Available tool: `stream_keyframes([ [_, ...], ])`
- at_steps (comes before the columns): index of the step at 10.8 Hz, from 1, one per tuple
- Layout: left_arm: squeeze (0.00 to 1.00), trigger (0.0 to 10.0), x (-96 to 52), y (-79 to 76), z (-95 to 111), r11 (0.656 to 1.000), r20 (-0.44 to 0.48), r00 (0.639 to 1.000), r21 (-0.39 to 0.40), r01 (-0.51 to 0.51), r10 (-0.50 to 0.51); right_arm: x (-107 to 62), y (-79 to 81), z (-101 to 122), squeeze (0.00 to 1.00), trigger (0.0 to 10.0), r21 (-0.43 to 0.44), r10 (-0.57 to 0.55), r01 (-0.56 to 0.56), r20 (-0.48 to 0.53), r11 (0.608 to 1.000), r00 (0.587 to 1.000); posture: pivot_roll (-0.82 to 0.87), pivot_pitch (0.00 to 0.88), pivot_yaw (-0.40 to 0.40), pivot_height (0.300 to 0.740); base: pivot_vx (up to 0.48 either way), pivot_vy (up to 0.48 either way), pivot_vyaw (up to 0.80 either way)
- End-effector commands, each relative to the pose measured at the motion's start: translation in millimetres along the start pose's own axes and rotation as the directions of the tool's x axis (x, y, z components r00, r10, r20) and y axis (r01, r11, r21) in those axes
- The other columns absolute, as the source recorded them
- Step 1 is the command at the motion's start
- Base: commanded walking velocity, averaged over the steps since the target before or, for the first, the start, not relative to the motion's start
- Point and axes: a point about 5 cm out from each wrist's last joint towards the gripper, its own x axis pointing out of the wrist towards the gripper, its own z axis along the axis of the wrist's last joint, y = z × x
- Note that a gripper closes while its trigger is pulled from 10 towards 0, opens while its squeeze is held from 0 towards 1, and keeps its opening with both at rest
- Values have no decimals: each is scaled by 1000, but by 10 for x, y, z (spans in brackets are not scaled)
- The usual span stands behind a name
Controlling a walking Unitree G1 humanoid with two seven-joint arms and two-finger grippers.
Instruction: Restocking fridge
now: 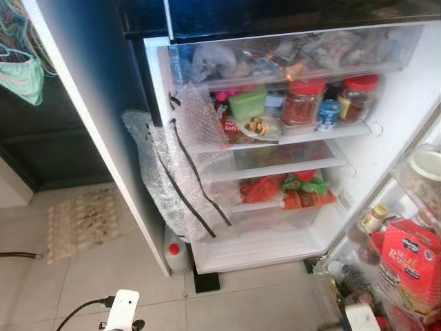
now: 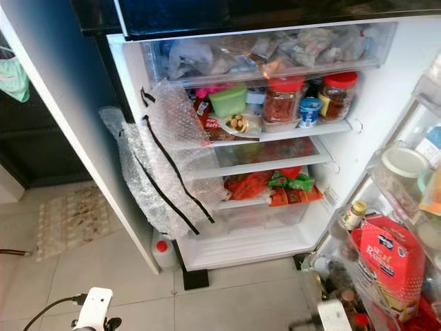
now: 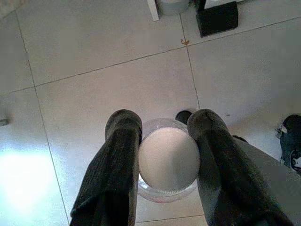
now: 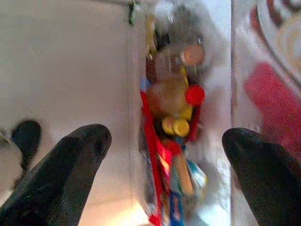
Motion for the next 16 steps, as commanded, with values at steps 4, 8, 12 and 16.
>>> stream_keyframes([
  [4, 0, 10000, -7, 29, -32, 1000, -15, 1000, 7, -1, 1, -52, -115, -332, 0, 10000, -101, -111, 97, -136, 990, 984, -102, 28, 43, 740, 0, 0, 0],
  [8, 0, 10000, -5, 30, -20, 1000, -11, 1000, 5, 0, 0, -75, -256, -451, 0, 10000, -125, -154, 133, -178, 983, 972, -103, 27, 46, 740, 0, 0, 0],
  [12, 0, 10000, -5, 35, -19, 1000, -11, 1000, 8, -2, 2, -82, -333, -484, 0, 10000, -133, -174, 150, -193, 980, 966, -102, 27, 49, 740, 0, 0, 0],
  [16, 0, 10000, -5, 33, -21, 1000, -12, 1000, 12, 1, -1, -75, -316, -457, 0, 10000, -126, -160, 139, -179, 982, 971, -99, 28, 48, 740, 0, 0, 0],
])
